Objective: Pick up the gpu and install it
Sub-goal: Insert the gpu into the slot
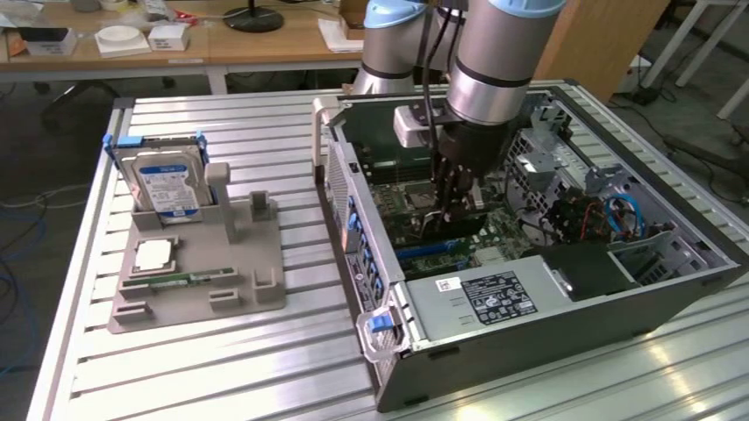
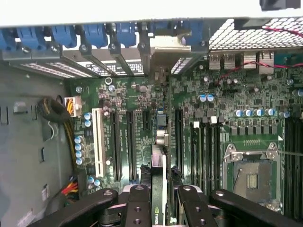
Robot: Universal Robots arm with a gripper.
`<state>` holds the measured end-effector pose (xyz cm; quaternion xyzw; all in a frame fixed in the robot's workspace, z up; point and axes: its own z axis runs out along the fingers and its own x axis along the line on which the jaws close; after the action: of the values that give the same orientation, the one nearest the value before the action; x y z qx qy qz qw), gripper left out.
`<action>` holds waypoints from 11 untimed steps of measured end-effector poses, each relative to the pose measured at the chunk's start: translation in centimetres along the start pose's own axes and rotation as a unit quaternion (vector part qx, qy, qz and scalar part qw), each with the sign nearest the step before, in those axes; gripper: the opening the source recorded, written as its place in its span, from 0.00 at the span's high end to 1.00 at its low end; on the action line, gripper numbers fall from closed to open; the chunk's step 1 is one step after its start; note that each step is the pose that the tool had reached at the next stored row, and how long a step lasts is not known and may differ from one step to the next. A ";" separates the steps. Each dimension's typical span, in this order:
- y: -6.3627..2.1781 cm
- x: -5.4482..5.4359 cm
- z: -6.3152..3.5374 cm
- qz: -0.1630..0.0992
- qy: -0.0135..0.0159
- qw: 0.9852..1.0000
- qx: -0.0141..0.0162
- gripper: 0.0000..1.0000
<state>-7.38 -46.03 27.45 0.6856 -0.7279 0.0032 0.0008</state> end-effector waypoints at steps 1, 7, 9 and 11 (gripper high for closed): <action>0.08 0.0 0.09 0.000 0.000 1.000 0.000 0.73; 0.24 0.1 0.64 0.000 0.000 1.000 0.000 0.73; 0.28 0.1 0.79 0.000 0.000 1.000 0.000 0.73; 0.35 0.1 0.93 0.000 0.000 1.000 0.000 0.73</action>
<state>-7.74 -46.09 26.53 0.6858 -0.7278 0.0032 0.0007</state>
